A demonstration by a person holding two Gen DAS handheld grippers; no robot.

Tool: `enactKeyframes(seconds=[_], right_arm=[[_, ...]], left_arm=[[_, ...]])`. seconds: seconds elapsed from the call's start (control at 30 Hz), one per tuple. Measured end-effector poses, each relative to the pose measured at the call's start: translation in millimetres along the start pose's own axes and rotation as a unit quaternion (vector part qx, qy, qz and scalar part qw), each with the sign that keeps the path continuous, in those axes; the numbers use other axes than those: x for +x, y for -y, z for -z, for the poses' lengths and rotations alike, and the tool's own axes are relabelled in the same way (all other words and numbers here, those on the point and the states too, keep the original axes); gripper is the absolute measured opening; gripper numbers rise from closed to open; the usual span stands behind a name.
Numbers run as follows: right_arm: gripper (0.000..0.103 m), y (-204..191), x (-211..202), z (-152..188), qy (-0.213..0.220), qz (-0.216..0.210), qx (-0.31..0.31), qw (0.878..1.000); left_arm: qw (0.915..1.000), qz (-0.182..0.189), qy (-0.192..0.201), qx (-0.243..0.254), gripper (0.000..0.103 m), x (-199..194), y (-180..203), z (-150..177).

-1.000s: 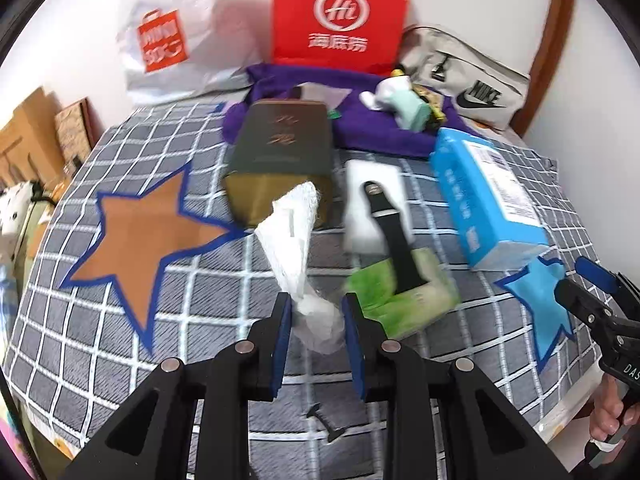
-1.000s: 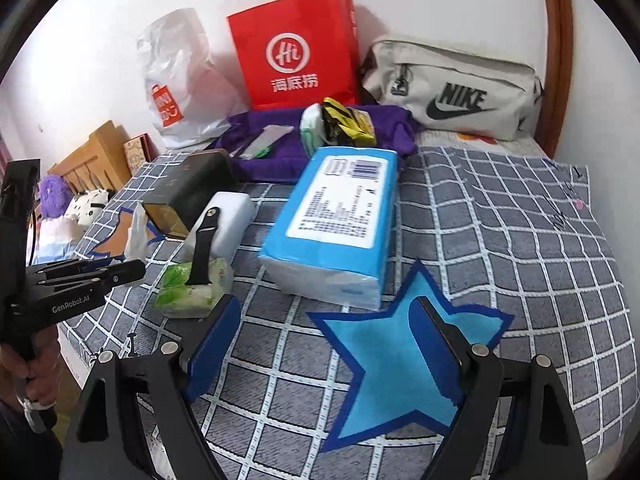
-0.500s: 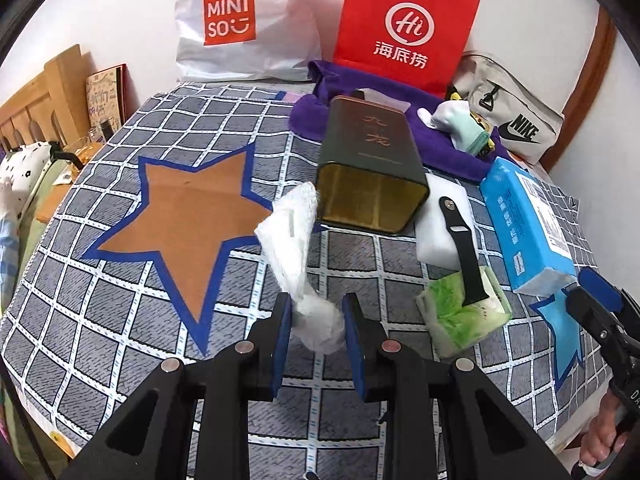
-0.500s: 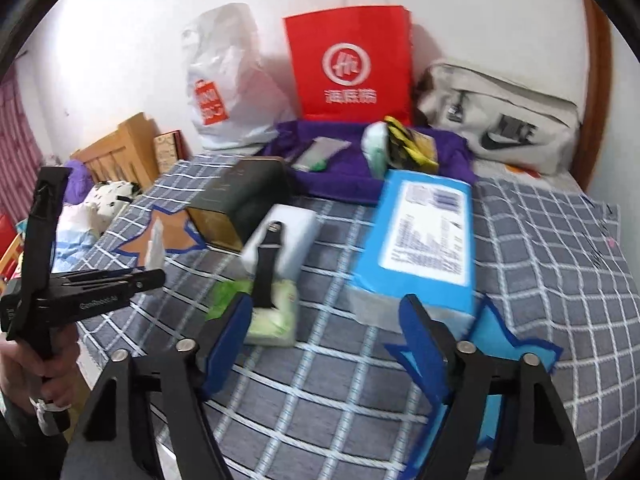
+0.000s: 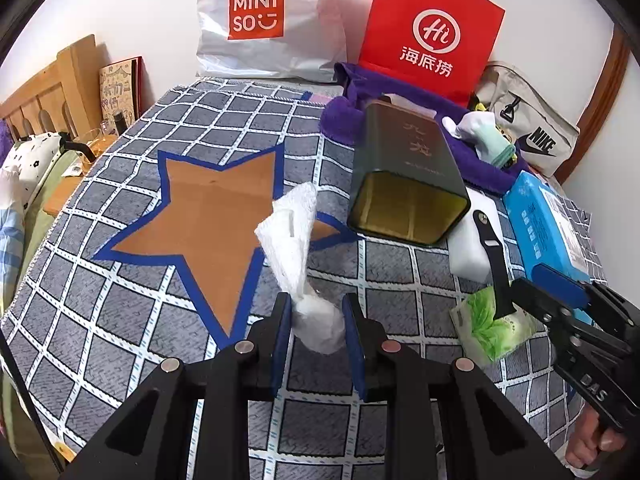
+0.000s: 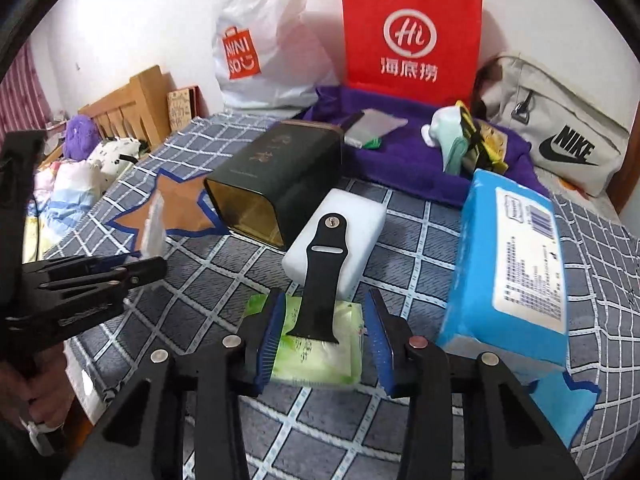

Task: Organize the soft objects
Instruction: 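Grasp the black watch strap on the white sponge with the right tool while the left tool holds the tissue, then carry the white tissue and black strap toward the purple towel with both tools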

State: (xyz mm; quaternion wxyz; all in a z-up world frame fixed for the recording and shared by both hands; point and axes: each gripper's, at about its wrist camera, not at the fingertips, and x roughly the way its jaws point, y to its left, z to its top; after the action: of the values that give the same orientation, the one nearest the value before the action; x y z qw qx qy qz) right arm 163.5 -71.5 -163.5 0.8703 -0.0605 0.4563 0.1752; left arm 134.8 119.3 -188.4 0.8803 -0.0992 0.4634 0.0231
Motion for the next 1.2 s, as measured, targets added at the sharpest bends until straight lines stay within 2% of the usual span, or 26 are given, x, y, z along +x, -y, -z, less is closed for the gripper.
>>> enactKeyframes(seconds=[0.27, 0.37, 0.4, 0.43, 0.47, 0.5, 0.87, 1.03, 1.2], right_arm=[[0.041, -8, 21, -9, -0.021, 0.012, -0.002, 1.000], [0.040, -9, 35, -8, -0.042, 0.028, -0.001, 0.999], [0.028, -8, 37, -9, -0.045, 0.027, 0.001, 0.999], [0.025, -7, 37, -8, -0.044, 0.033, 0.004, 0.998], [0.025, -4, 34, -9, -0.040, 0.028, 0.006, 0.999], [0.020, -2, 32, -9, -0.040, 0.018, 0.009, 0.999], [0.021, 8, 6, -4, -0.014, -0.015, 0.015, 1.000], [0.021, 16, -13, 8, -0.006, -0.027, 0.018, 0.999], [0.021, 23, -42, 26, 0.011, -0.026, 0.001, 1.000]], left_arm=[[0.9998, 0.018, -0.001, 0.003, 0.025, 3, 4, -1], [0.9998, 0.017, -0.004, 0.004, 0.025, 4, 5, -1], [0.9998, 0.017, -0.005, 0.004, 0.025, 4, 5, -1], [0.9998, 0.016, -0.006, 0.003, 0.025, 4, 5, -1], [0.9999, 0.015, -0.006, 0.003, 0.025, 4, 4, -1], [0.9999, 0.014, -0.006, 0.003, 0.025, 4, 4, -1], [0.9999, 0.001, -0.012, 0.010, 0.025, -2, 13, 3], [0.9998, -0.001, -0.011, 0.018, 0.025, -8, 20, 7], [0.9996, 0.013, -0.015, 0.021, 0.025, -10, 30, 12]])
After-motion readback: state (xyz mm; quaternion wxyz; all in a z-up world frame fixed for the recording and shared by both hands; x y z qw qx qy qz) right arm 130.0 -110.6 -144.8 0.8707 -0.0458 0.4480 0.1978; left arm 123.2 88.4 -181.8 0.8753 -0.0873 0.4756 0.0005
